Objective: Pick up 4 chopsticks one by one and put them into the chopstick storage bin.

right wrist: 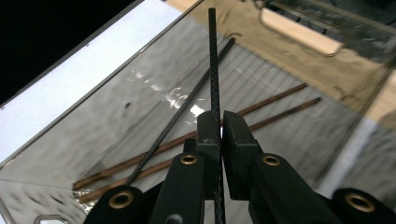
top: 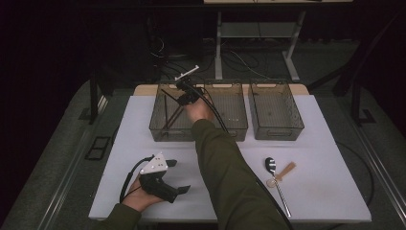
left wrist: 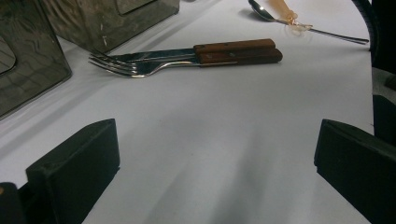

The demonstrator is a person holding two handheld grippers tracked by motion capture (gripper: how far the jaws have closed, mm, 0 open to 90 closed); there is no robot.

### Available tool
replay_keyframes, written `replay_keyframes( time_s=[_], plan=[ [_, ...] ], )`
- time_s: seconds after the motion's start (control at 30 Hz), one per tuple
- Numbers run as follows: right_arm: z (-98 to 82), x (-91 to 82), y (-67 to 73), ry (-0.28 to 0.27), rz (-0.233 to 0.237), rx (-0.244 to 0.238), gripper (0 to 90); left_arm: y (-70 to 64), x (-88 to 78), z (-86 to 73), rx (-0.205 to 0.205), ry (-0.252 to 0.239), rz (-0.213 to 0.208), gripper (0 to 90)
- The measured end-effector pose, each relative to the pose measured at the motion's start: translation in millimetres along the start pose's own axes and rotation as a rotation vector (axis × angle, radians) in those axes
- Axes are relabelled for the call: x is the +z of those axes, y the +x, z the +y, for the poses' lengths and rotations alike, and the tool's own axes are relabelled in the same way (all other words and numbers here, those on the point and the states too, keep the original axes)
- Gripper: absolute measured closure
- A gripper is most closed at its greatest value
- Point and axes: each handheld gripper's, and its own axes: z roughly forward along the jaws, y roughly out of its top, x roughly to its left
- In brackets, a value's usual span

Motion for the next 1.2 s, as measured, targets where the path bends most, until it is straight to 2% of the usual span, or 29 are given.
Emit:
replay_keyframes(
  time_s=[0.07, 0.13, 0.2, 0.23, 0.27, 0.37, 0.43, 0.63, 0.73, 1.1, 1.2],
  plan=[
    [-0.2, 3.2, 3.2, -0.006, 0.026, -0.017, 85.3, 0.2, 0.4, 0.1, 0.003, 0.003, -0.003, 0.0],
    [0.9, 3.8, 6.8, -0.019, 0.012, -0.024, 84.5, 0.0, 0.4, 0.2, 0.006, 0.003, -0.005, 0.0],
    [2.3, 1.5, 7.7, -0.054, 0.011, -0.029, 76.0, -0.2, 0.3, 0.4, 0.008, 0.002, -0.006, 0.0],
    [2.8, -0.5, 7.4, -0.062, 0.013, -0.024, 74.9, 0.0, 0.4, 0.5, 0.009, 0.002, -0.006, 0.0],
    [3.4, -2.7, 6.4, -0.063, 0.032, -0.024, 72.3, 0.2, 0.5, 0.5, 0.009, 0.003, -0.006, 0.0],
    [3.9, -8.1, 4.4, -0.068, 0.026, -0.026, 65.4, -0.2, 0.9, 0.5, 0.01, -0.001, -0.007, 0.0],
    [4.0, -12.3, 2.7, -0.07, 0.038, -0.02, 58.3, -0.6, 0.7, 0.5, 0.009, -0.001, -0.006, 0.0],
    [0.1, -27.2, 1.1, -0.081, 0.054, -0.05, 47.4, -0.4, 0.2, 0.3, 0.01, -0.001, -0.003, 0.0],
    [-4.7, -36.2, -2.6, -0.08, 0.083, -0.054, 41.2, -0.1, -0.6, 0.3, 0.01, 0.003, 0.0, 0.0],
    [-38.1, -71.2, -22.0, -0.118, 0.089, -0.103, 30.4, 0.6, -0.8, -0.8, 0.001, -0.002, 0.006, 0.0],
    [-48.5, -81.1, -28.1, -0.133, 0.104, -0.104, 29.7, 0.5, -0.6, -1.1, -0.003, -0.004, 0.011, 0.0]
  ],
)
